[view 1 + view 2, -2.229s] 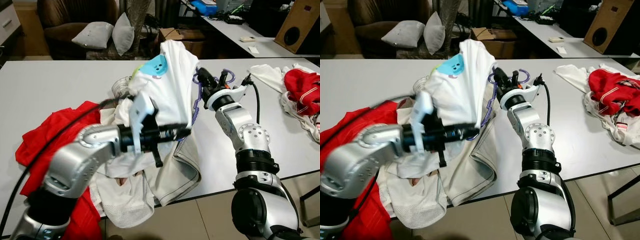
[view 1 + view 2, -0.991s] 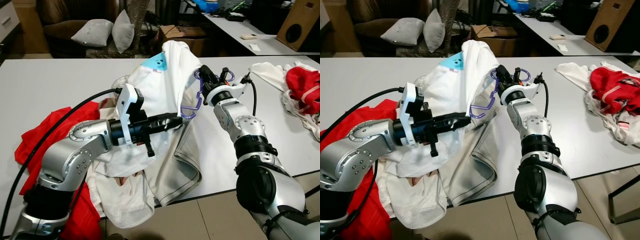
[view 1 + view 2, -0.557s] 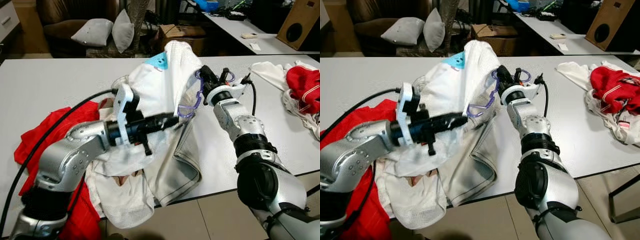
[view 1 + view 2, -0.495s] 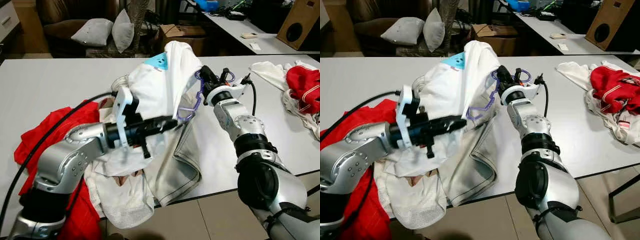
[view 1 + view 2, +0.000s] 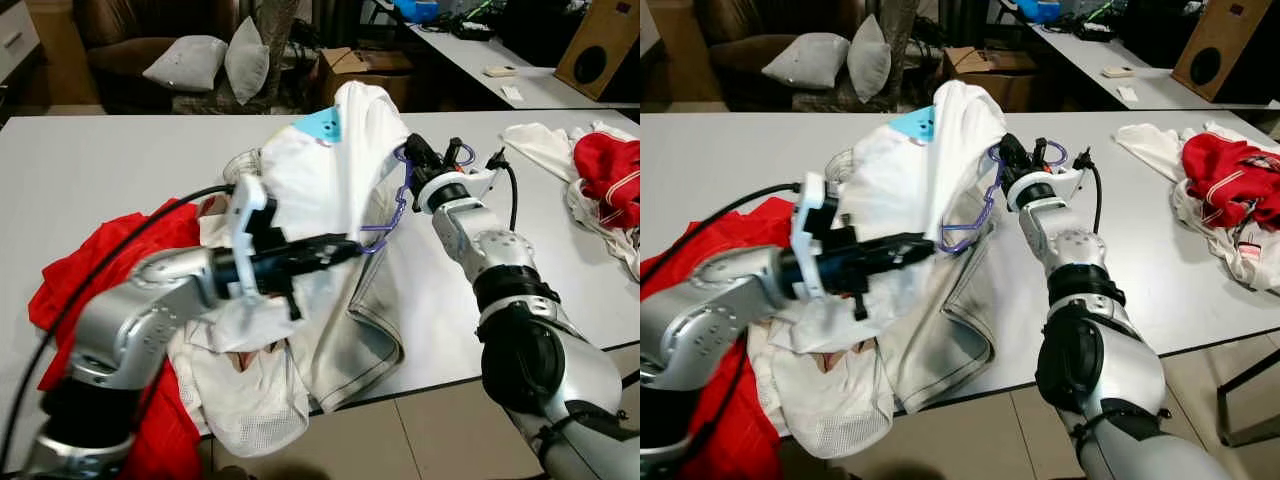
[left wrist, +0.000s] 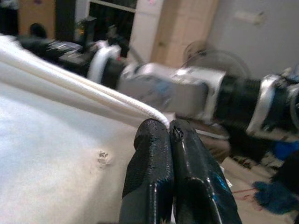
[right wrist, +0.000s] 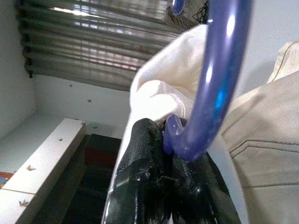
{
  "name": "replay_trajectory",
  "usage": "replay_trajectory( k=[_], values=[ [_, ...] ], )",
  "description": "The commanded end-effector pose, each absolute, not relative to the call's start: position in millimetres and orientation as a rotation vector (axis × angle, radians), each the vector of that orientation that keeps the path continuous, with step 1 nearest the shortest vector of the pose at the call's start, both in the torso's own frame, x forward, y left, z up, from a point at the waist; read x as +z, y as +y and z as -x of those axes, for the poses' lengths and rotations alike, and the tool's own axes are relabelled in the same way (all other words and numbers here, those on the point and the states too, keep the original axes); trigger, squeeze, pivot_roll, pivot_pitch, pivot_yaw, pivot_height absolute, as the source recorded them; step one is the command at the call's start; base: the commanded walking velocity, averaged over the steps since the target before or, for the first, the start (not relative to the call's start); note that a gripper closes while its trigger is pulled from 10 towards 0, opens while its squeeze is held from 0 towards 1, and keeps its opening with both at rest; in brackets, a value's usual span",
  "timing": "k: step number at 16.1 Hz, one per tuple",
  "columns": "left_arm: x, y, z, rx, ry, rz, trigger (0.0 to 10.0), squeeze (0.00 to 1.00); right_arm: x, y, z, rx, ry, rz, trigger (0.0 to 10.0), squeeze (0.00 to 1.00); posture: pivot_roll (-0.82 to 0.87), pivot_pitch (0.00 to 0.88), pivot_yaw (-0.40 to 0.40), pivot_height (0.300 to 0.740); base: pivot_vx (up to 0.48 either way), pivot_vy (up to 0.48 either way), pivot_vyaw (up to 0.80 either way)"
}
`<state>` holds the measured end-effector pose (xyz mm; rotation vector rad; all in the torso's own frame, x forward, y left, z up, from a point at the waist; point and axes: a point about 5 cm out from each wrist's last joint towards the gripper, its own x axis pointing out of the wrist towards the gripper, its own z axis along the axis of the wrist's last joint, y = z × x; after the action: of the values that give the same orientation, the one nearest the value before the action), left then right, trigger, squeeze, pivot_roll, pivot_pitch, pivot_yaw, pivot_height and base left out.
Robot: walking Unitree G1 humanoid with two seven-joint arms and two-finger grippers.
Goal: Hang hanger
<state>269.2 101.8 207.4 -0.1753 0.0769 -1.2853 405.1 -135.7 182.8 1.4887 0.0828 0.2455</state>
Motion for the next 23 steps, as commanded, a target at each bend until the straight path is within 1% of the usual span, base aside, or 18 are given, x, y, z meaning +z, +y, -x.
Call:
replay_trajectory(
  k=[1,2,4,6,8,9,10,12,14,15,16,18,19,20,22,23],
  values=[
    [215.9,84.9,-258.9,-1.395,0.054,0.180,0.0,0.00,195.2,-142.3,-409.6,0.215,0.016,-1.485,10.0,0.00,0.11,0.013,-0.093,0.740,0.000,0.000,0.00],
    [211.9,75.6,-256.5,-1.424,0.071,0.181,0.0,0.00,195.2,-139.0,-410.5,0.198,0.013,-1.507,10.0,0.00,0.11,0.013,-0.093,0.740,0.000,0.000,0.00],
    [205.2,65.6,-255.5,-1.441,0.095,0.188,0.0,0.00,197.9,-135.5,-411.8,0.189,-0.005,-1.551,10.0,0.00,0.11,0.013,-0.097,0.740,0.000,0.000,0.00],
    [203.4,63.7,-258.8,-1.420,0.093,0.188,0.0,0.00,199.0,-131.7,-412.2,0.198,0.000,-1.554,10.0,0.00,0.11,0.011,-0.092,0.740,0.000,0.000,0.00],
    [216.3,64.5,-275.9,-1.306,0.006,0.206,0.0,0.00,188.2,-107.5,-407.4,0.278,0.121,-1.373,10.0,0.00,0.10,0.008,-0.086,0.740,0.000,0.000,0.00],
    [219.2,65.0,-278.7,-1.288,-0.010,0.211,0.0,0.00,184.9,-102.9,-405.8,0.292,0.146,-1.334,10.0,0.00,0.10,0.008,-0.086,0.740,0.000,0.000,0.00],
    [220.8,65.2,-284.1,-1.260,-0.019,0.200,0.0,0.00,176.0,-91.6,-401.3,0.310,0.205,-1.313,10.0,0.00,0.10,0.006,-0.085,0.740,0.000,0.000,0.00],
    [216.6,65.1,-287.0,-1.242,-0.004,0.171,0.0,0.00,172.0,-83.6,-396.9,0.341,0.245,-1.333,10.0,0.00,0.11,0.003,-0.083,0.740,0.000,0.000,0.00],
    [206.6,69.1,-287.7,-1.220,0.033,0.067,0.0,0.00,178.6,-90.7,-395.5,0.367,0.227,-1.379,10.0,0.00,0.10,0.002,-0.079,0.740,0.000,0.000,0.00],
    [200.2,72.3,-287.1,-1.202,0.057,0.023,0.0,0.00,184.9,-101.0,-395.7,0.363,0.198,-1.425,10.0,0.00,0.10,0.000,-0.071,0.740,0.000,0.000,0.00],
    [198.1,72.3,-287.1,-1.181,0.058,0.038,0.0,0.00,189.9,-107.8,-394.0,0.382,0.187,-1.439,10.0,0.00,0.09,0.000,-0.067,0.740,0.000,0.000,0.00],
    [200.7,68.6,-290.3,-1.150,0.031,0.063,0.0,0.00,189.1,-104.5,-387.8,0.425,0.236,-1.404,10.0,0.00,0.09,0.000,-0.066,0.740,0.000,0.000,0.00],
    [204.6,68.5,-298.8,-1.083,0.002,0.062,0.0,0.00,183.7,-99.0,-381.3,0.444,0.293,-1.364,10.0,0.00,0.08,0.000,-0.066,0.740,0.000,0.000,0.00],
    [206.3,69.1,-302.4,-1.054,-0.010,0.062,0.0,0.00,181.2,-97.4,-378.5,0.447,0.310,-1.343,10.0,0.00,0.08,0.000,-0.065,0.740,0.000,0.000,0.00],
    [212.6,74.6,-312.0,-0.979,-0.049,0.050,0.0,0.00,176.7,-100.4,-369.9,0.431,0.334,-1.340,10.0,0.00,0.08,0.000,-0.060,0.740,0.000,0.000,0.00],
    [214.1,76.1,-311.4,-0.980,-0.054,0.046,0.0,0.00,178.0,-103.1,-365.0,0.437,0.332,-1.337,10.0,0.00,0.08,0.000,-0.054,0.740,0.000,0.000,0.00]
  ],
)
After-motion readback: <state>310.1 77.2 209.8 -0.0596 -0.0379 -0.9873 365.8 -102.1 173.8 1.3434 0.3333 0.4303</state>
